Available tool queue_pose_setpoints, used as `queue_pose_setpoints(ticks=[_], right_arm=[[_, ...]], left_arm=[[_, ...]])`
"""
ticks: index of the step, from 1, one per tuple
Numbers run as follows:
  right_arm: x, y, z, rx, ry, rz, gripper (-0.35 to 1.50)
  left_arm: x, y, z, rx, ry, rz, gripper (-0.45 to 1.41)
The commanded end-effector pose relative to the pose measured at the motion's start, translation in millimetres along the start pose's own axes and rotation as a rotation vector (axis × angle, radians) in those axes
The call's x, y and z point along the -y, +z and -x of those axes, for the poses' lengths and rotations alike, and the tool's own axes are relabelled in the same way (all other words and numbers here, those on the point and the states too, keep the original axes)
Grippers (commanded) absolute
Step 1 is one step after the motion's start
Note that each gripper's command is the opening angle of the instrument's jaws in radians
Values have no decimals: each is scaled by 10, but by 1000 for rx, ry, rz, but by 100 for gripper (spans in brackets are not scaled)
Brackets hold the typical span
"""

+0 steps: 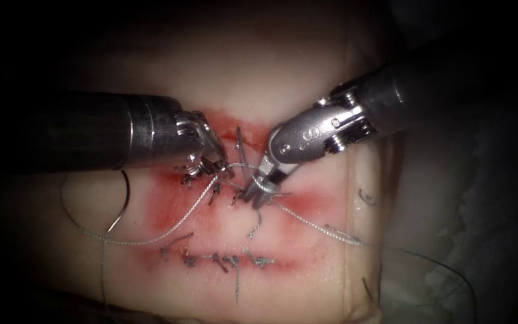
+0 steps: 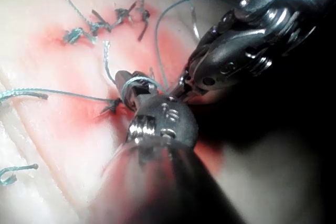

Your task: Wound Closure

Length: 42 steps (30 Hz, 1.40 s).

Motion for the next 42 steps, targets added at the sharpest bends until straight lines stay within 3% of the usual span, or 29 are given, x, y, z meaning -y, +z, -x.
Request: queue_pose_setpoints(ticks=[1,3,4,5,13,26,33,39,41,42], right_arm=[[10,0,2,-41,-23,24,46],[11,0,2,-53,-34,33,47],[13,-2,3,-67,-53,42,66],[14,-4,4,-75,-68,49,69],[19,-5,8,-124,-150,77,69],[15,21,3,-139,-201,100,17],[14,28,0,-143,-204,106,14],[16,32,-1,-146,-217,107,37],[17,32,-1,-146,-217,107,36],[17,34,-1,-146,-224,108,21]], left_arm=[[-1,2,7,2,2,6,-45],[-1,2,7,1,-4,9,-45],[-1,3,7,4,-4,10,-45],[-1,3,7,4,-4,13,-45],[0,3,6,1,-5,14,-45],[-6,16,3,-18,29,84,-45],[-12,21,2,-20,30,97,-45],[-12,21,3,-24,28,97,-45],[-12,21,2,-24,28,98,-45],[-12,21,2,-26,28,97,-45]])
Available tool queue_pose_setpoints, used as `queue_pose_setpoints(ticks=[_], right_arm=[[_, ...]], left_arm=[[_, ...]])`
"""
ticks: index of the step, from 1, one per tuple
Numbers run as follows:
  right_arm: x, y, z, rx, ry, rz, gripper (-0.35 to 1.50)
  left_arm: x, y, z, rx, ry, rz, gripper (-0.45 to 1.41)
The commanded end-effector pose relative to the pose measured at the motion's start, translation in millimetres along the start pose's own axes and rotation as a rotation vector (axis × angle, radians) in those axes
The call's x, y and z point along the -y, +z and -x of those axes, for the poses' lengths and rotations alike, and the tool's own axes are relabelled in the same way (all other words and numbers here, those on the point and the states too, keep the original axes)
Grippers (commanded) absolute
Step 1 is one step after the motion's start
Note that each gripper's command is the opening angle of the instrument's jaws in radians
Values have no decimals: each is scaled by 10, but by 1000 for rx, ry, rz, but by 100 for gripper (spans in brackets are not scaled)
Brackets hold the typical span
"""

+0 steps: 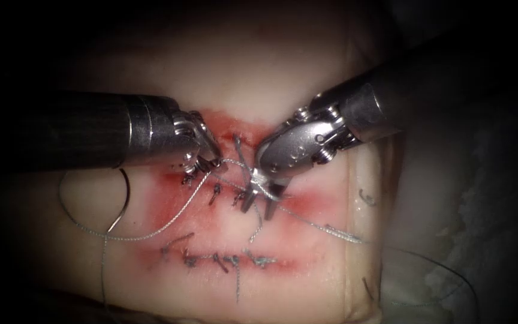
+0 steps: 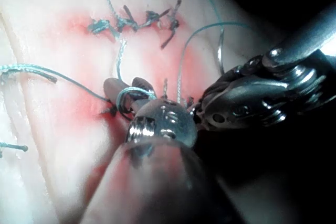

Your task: Wound Closure

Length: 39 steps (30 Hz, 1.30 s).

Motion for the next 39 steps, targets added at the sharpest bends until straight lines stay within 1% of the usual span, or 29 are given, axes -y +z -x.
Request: queue_pose_setpoints(ticks=[1,2,3,4,8,12,13,15,16,17,20,21,23,25,28,32,36,38,39], right_arm=[[9,5,-1,-1,-5,-3,12],[9,6,-1,-2,-11,-2,-1],[9,7,-1,-2,-12,-2,-22],[9,7,-1,-3,-12,-1,-35],[9,6,-4,-2,-12,-2,-35],[11,-6,-4,0,-9,-10,-35],[14,-16,-5,-5,-1,-51,-35],[18,-30,-8,13,29,-120,-35],[19,-44,-12,31,55,-176,-35],[19,-60,-18,27,83,-247,-35],[19,-82,-27,34,134,-332,-35],[18,-93,-35,48,186,-423,-35],[17,-99,-43,43,223,-483,-35],[17,-99,-46,36,237,-496,-35],[13,-92,-60,11,303,-552,-35],[12,-88,-70,37,409,-635,-35],[10,-78,-80,6,465,-687,-35],[10,-75,-82,0,482,-696,-35],[10,-63,-91,-23,531,-731,-35]], left_arm=[[-1,4,9,3,-1,0,-45],[-1,4,9,3,-1,0,-45],[-1,4,9,3,-1,1,-45],[-1,4,8,0,-1,0,-45],[0,5,6,-14,6,-2,-45],[1,3,1,-30,9,-7,-45],[1,2,-2,-44,11,-12,-45],[2,2,-5,-57,13,-15,-45],[3,2,-9,-68,15,-17,-45],[3,2,-11,-79,17,-20,-45],[4,-1,-15,-96,19,-22,-45],[5,-2,-17,-107,20,-25,-45],[7,-3,-19,-114,20,-23,-45],[8,-4,-19,-116,19,-24,-45],[14,-7,-22,-131,22,-28,-45],[20,-12,-27,-157,23,-32,-45],[29,-24,-38,-207,28,-89,-45],[31,-27,-40,-224,28,-98,-45],[39,-39,-52,-284,34,-137,-45]])
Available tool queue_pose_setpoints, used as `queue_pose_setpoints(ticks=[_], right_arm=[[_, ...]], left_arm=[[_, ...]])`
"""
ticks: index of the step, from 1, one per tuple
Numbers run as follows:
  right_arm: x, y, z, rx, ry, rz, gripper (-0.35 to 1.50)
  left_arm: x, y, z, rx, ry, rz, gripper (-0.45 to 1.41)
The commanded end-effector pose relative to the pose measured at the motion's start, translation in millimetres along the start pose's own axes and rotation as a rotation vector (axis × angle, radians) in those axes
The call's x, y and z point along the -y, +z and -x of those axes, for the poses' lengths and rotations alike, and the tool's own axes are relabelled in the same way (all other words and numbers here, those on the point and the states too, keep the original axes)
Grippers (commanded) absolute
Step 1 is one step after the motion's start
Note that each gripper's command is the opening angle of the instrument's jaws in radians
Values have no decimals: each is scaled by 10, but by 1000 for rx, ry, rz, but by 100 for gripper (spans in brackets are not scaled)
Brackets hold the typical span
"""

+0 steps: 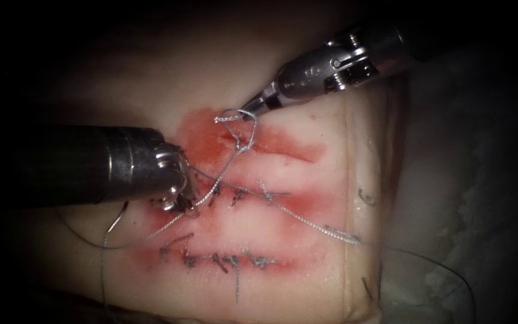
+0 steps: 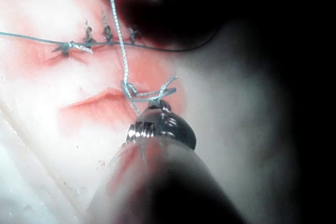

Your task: Wound Closure

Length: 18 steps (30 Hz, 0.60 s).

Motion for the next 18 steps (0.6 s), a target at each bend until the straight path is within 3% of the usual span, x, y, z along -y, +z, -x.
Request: queue_pose_setpoints(ticks=[1,8,18], right_arm=[[2,15,-4,-11,14,-20,-35],[12,23,-26,-77,113,-154,-35],[39,2,-41,-52,262,-351,-35]], left_arm=[[3,0,4,-16,1,-11,-45],[61,8,-39,-191,55,-138,-45],[101,21,-66,-305,91,-179,-45]])
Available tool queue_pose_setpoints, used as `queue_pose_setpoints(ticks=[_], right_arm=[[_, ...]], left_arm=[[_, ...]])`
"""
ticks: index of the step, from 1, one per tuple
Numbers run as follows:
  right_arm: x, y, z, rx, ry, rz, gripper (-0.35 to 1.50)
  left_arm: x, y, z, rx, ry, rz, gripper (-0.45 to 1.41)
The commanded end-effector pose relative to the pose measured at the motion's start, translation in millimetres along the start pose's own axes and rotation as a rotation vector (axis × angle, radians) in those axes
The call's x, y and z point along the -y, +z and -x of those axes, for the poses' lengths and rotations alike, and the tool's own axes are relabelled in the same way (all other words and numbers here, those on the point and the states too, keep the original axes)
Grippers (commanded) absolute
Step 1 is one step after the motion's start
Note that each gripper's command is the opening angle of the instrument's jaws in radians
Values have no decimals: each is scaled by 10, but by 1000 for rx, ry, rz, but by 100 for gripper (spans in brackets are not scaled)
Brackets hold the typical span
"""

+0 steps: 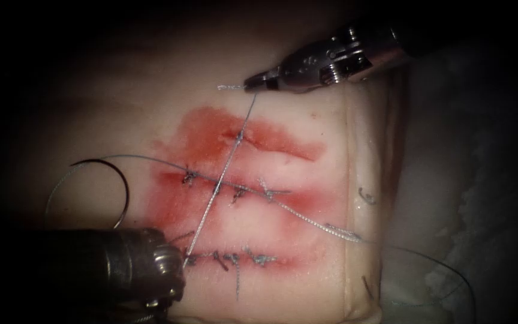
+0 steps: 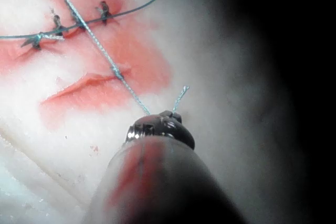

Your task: Wound Closure

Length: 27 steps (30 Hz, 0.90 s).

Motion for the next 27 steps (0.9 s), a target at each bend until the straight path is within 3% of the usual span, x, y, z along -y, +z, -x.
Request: queue_pose_setpoints(ticks=[1,3,15,23,24,25,26,27], right_arm=[[9,9,0,12,41,-66,-35],[7,11,-3,-2,75,-120,-35],[-6,21,-14,-3,99,-117,-35],[-6,16,-17,2,98,-116,-35],[-8,15,-16,10,93,-119,-35],[-9,15,-14,24,71,-122,-13],[-10,14,-11,54,68,-133,47],[-12,11,-9,87,71,-147,89]], left_arm=[[3,3,7,-10,3,-6,-45],[9,8,6,-23,5,-12,-45],[52,23,5,-72,61,-61,-45],[36,12,7,-65,41,-67,-45],[29,3,9,-33,39,-52,-45],[22,-8,12,6,36,-36,-45],[15,-20,13,36,41,-18,-45],[6,-33,14,57,41,8,-45]])
